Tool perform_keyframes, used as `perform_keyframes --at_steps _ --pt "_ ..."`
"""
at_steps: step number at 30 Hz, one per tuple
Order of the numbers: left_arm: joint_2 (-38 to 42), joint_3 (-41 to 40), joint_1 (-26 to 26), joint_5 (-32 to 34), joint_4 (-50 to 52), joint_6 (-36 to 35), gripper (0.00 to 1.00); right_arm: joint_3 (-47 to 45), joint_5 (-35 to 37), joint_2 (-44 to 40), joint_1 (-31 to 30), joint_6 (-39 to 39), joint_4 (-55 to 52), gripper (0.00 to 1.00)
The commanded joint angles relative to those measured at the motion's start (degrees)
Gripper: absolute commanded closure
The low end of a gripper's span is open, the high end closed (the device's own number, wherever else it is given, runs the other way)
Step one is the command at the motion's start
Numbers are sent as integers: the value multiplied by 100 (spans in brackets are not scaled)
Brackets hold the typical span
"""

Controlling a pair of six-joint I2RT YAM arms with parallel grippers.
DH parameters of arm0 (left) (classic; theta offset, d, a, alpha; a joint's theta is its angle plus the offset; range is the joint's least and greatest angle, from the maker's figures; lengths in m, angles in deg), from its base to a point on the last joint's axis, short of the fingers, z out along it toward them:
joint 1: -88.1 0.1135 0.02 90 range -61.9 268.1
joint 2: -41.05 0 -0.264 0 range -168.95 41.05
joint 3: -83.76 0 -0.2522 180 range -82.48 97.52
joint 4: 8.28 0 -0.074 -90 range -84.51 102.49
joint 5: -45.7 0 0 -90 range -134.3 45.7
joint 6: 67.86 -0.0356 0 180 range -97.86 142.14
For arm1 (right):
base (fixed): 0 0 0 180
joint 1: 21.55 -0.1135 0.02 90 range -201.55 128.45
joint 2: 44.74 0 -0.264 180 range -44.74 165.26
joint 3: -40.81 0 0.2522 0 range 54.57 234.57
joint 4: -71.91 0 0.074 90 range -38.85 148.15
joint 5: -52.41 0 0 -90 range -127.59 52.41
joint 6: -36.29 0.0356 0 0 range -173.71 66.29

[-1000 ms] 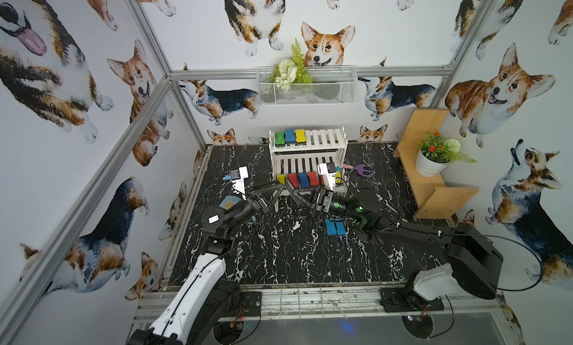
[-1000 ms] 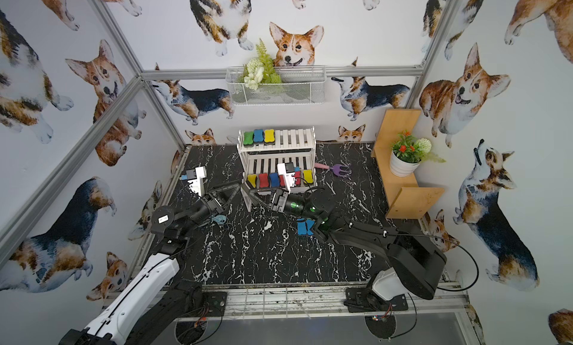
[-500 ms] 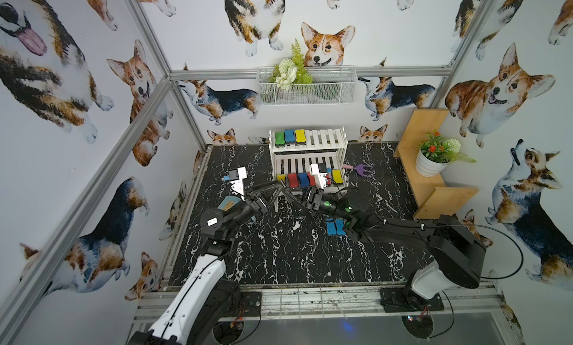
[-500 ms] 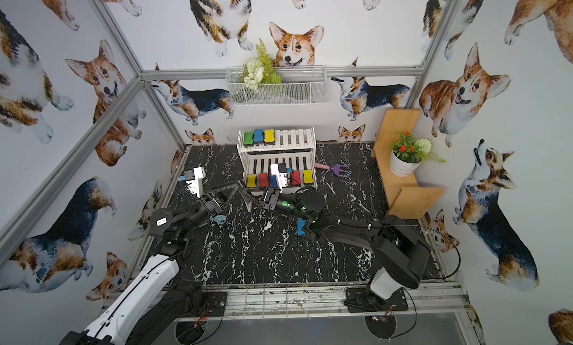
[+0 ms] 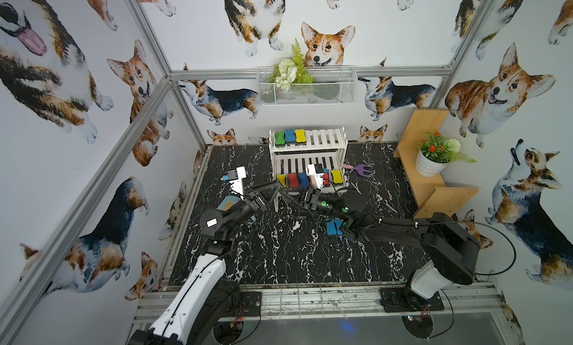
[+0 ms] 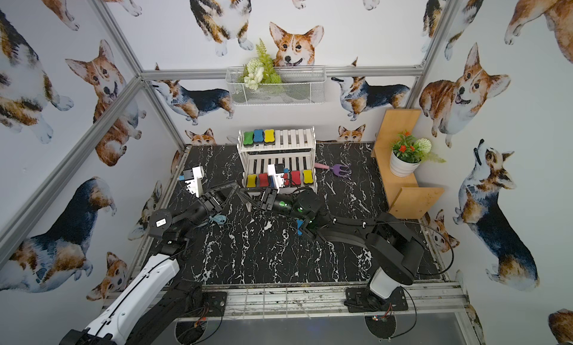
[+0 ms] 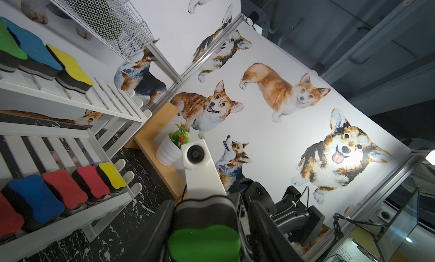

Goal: Remove the whiteboard erasers from the shelf
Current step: Pick up the whiteboard eraser from the shelf, then place the whiteboard eraser at the center of the board.

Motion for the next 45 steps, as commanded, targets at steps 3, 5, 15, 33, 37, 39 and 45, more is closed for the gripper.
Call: perform_keyframes --at_steps 3,5,15,33,37,39,45 --pt "33 37 6 -103 -122 -11 64 35 39 -1 -4 98 263 71" --pt "36 94 6 -78 12 -69 72 -4 47 -22 -4 102 247 71" --pt "96 746 6 239 2369 -1299 83 -728 242 -1259 450 -689 -1387 42" --pt "-1560 1409 -3548 4948 5756 -3070 83 -630 2187 -3955 1745 -2999 -7233 40" --pt "-2594 1841 -3798 5161 5668 -3254 83 -584 2357 -4064 1765 -3099 -7421 40" --pt "-3029 1991 -3826 5151 5630 -3310 83 -576 2440 -4130 1786 -3124 -7525 40" --pt "-3945 2354 -3860 5232 5623 -3450 91 -615 2640 -4387 1864 -3167 -7686 39"
